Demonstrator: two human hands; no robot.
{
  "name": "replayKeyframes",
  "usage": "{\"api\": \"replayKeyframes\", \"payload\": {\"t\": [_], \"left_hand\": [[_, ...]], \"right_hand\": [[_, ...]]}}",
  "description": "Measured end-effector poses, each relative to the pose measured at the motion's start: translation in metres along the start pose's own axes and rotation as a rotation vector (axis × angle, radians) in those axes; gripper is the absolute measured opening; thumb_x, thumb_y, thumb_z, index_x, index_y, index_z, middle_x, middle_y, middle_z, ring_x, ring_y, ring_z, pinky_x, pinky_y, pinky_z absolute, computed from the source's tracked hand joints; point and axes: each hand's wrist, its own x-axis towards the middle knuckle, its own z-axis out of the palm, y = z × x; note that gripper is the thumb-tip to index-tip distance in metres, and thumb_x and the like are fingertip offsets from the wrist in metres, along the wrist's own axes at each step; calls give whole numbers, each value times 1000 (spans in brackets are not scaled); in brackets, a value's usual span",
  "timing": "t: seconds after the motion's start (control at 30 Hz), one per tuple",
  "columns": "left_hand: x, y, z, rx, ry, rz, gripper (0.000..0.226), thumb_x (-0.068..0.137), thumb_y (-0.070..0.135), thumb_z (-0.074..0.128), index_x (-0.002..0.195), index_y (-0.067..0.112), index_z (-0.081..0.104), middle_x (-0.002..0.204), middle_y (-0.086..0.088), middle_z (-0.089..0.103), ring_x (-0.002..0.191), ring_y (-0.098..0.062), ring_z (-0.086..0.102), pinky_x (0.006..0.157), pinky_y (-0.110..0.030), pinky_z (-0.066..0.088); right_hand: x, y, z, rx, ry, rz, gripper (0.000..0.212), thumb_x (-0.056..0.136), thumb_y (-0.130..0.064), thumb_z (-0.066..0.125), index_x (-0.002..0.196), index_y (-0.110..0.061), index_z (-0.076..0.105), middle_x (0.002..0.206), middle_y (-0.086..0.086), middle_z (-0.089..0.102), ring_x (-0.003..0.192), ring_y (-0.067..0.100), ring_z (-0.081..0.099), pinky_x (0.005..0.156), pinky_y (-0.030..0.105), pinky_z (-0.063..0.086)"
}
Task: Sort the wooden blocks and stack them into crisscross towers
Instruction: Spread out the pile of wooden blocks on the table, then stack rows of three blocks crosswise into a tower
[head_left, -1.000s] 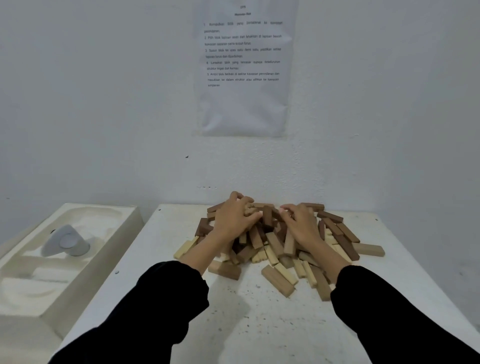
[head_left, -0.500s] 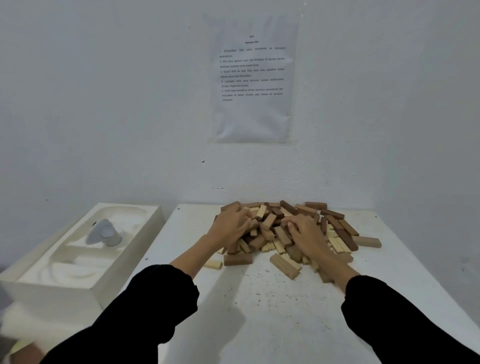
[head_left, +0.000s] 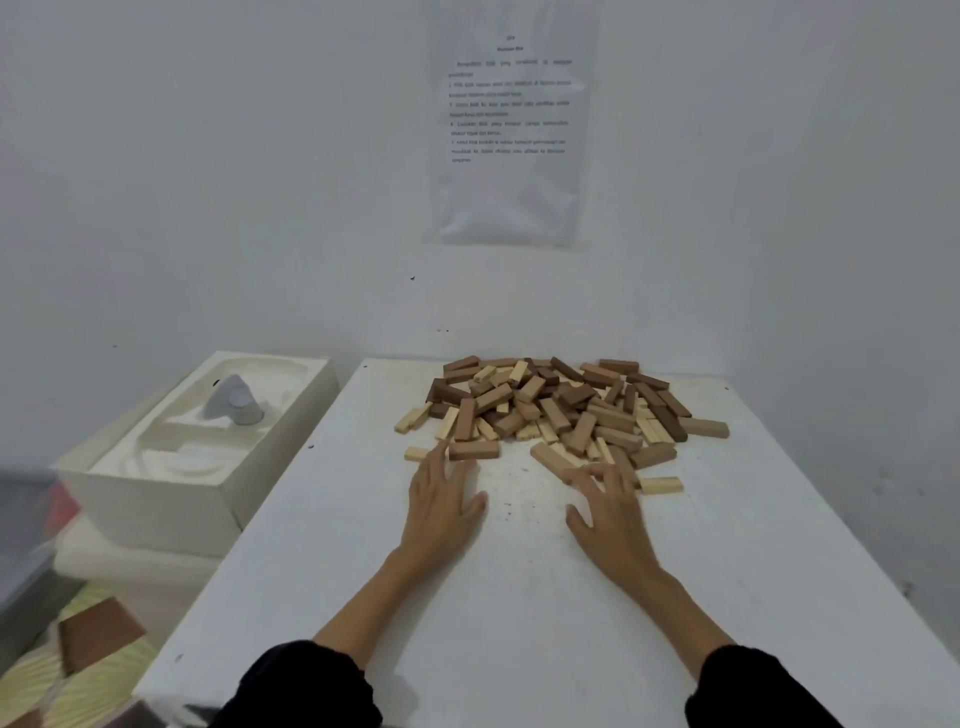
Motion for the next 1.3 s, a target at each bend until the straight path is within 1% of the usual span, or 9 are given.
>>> {"api": "replayKeyframes", "payload": {"t": [0.1,0.23,0.33,0.4,0.57,0.7,0.83,1.0,1.3], "left_hand": [[-8,5,-3,74,-27,-1,42,96,36,40,137,23,38,156,-11,7,143,-23,5,114,-35,6],[-11,6,-5,113,-46,14,42,98,35,36,137,21,37,155,-12,11,142,-24,8,114,-37,8],[-12,3,-2,141,-73,-10,51,95,45,27,141,22,34,156,-11,8,144,-24,6,115,-37,6],[-14,3,0,170,-80,-20,71,84,55,7,144,24,30,157,-10,6,144,-23,3,116,-37,5],[-18,6,1,246,-121,-26,85,75,56,-11,150,25,16,159,-7,1,146,-19,-4,118,-38,-1],[-19,8,-2,253,-135,-28,77,83,53,-5,150,25,16,159,-9,2,146,-20,-3,117,-39,0],[-19,10,-3,227,-106,-30,75,83,51,-1,149,22,23,157,-13,8,145,-24,4,117,-40,3],[-19,6,1,211,-75,-14,79,79,52,0,144,20,30,155,-17,13,142,-28,11,116,-44,10],[-14,3,6,269,-52,29,68,82,45,5,133,16,39,142,-16,32,132,-30,27,108,-47,23]], "right_hand": [[-8,0,-3,-74,-70,-9,35,85,-10,61,120,-11,61,120,16,52,122,31,34,91,45,44],[-12,-6,-6,-174,-208,47,43,97,-29,35,139,-20,44,142,12,37,131,28,30,106,37,28],[-19,-7,-7,-225,-255,57,74,83,-48,1,143,-23,35,148,10,31,135,27,26,110,36,21],[-21,-6,-6,-234,-259,59,80,79,-49,-4,145,-24,32,149,10,29,136,27,26,111,37,20],[-21,-7,-5,-250,-279,59,77,81,-48,-3,145,-24,32,150,11,30,135,28,27,111,39,20],[-21,-6,-3,-251,-232,50,71,85,-46,5,142,-20,39,146,14,37,132,32,33,109,43,26],[-19,-8,-7,-263,-302,62,79,78,-51,-6,147,-27,26,151,7,25,137,25,20,112,35,16],[-18,-8,-8,-203,-283,73,47,99,-35,31,145,-26,31,150,8,28,136,24,20,111,35,16],[-19,-8,-11,-110,-187,122,44,94,-38,44,136,-25,47,142,7,39,133,23,28,107,36,24]]}}
